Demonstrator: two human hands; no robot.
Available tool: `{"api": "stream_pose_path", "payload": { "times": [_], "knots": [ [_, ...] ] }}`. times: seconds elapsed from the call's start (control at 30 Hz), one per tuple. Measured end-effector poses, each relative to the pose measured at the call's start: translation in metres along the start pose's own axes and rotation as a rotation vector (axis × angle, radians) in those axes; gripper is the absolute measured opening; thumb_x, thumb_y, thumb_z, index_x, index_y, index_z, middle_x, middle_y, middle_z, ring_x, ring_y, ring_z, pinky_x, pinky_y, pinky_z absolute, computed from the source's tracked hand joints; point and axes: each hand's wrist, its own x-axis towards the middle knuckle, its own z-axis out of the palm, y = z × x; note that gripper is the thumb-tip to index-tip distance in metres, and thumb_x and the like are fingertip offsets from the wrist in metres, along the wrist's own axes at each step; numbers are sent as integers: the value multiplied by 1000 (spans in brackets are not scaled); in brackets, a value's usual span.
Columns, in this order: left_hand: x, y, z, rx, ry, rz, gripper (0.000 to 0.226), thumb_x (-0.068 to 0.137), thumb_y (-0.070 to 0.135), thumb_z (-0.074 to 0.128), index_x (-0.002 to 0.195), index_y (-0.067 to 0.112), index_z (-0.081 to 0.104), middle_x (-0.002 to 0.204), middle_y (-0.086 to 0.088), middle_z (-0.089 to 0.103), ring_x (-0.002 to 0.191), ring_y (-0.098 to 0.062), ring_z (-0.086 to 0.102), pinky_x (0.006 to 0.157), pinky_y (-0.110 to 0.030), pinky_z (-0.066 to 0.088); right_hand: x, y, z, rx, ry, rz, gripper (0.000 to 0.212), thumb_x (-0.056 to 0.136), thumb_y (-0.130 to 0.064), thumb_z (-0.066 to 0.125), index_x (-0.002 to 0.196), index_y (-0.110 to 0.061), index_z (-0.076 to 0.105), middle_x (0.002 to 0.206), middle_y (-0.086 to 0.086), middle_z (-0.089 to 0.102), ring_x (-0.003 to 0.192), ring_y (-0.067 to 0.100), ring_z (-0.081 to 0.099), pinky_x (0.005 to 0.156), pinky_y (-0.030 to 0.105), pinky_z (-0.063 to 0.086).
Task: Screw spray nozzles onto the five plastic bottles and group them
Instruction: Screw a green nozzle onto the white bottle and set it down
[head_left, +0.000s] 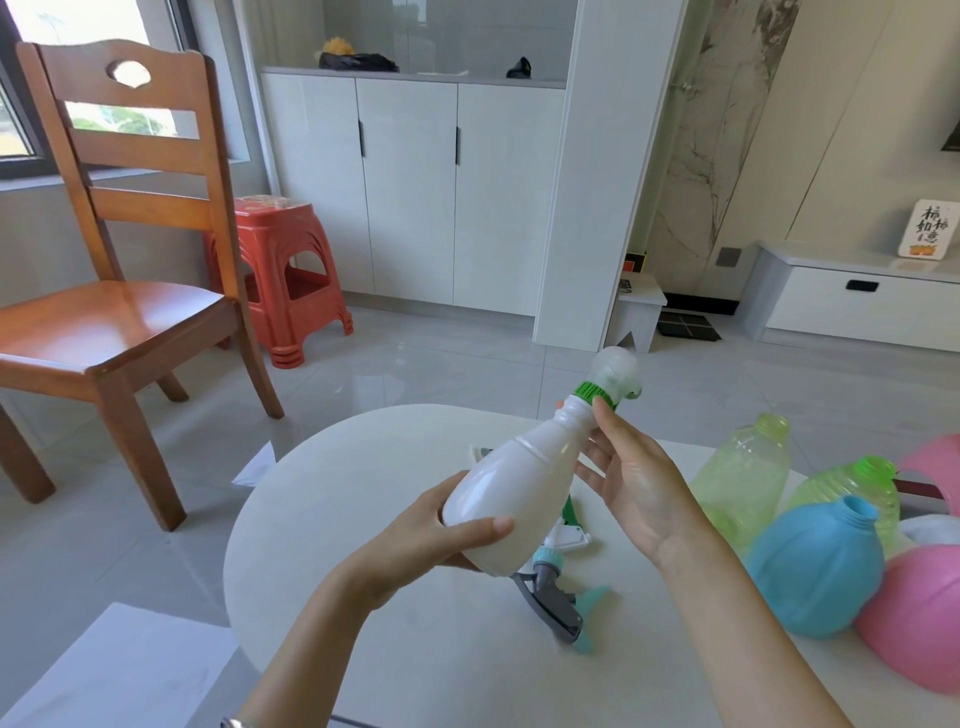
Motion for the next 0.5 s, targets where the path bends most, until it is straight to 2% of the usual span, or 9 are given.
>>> {"api": "stream_pose_path", "payload": {
  "times": [0.1, 0.3, 0.43, 0.5],
  "knots": [
    [-3, 1, -3, -14, -11, -13, 54, 62, 52, 74, 113, 44, 60, 99, 14, 72, 95, -8, 69, 73, -22, 56, 0, 1, 6, 91, -31, 18, 33, 76, -38, 60, 101, -18, 70, 106, -3, 74, 93, 6, 69, 89, 31, 49],
    [-8, 2, -6, 26, 57, 69, 49, 62, 48, 76, 109, 50, 62, 102, 15, 69, 94, -2, 66, 72, -16, 52, 4, -2, 22, 240, -64, -11, 39, 76, -33, 60, 107, -10, 66, 105, -2, 73, 91, 6, 69, 77, 20, 56],
    [-8, 0, -12, 39, 102, 130, 56, 62, 45, 79, 114, 51, 59, 104, 16, 67, 96, -4, 65, 74, -18, 53, 6, -3, 32, 171, -88, -36, 44, 77, -40, 60, 111, -13, 67, 117, -1, 70, 104, 8, 65, 89, 24, 51],
    [-8, -1, -14, 32, 151, 149, 61, 60, 45, 80, 116, 50, 56, 102, 20, 66, 94, -1, 65, 71, -16, 53, 5, 0, 35, 64, -103, -26, 46, 79, -45, 58, 114, -16, 65, 119, -1, 69, 107, 11, 63, 88, 26, 50]
  ]
}}
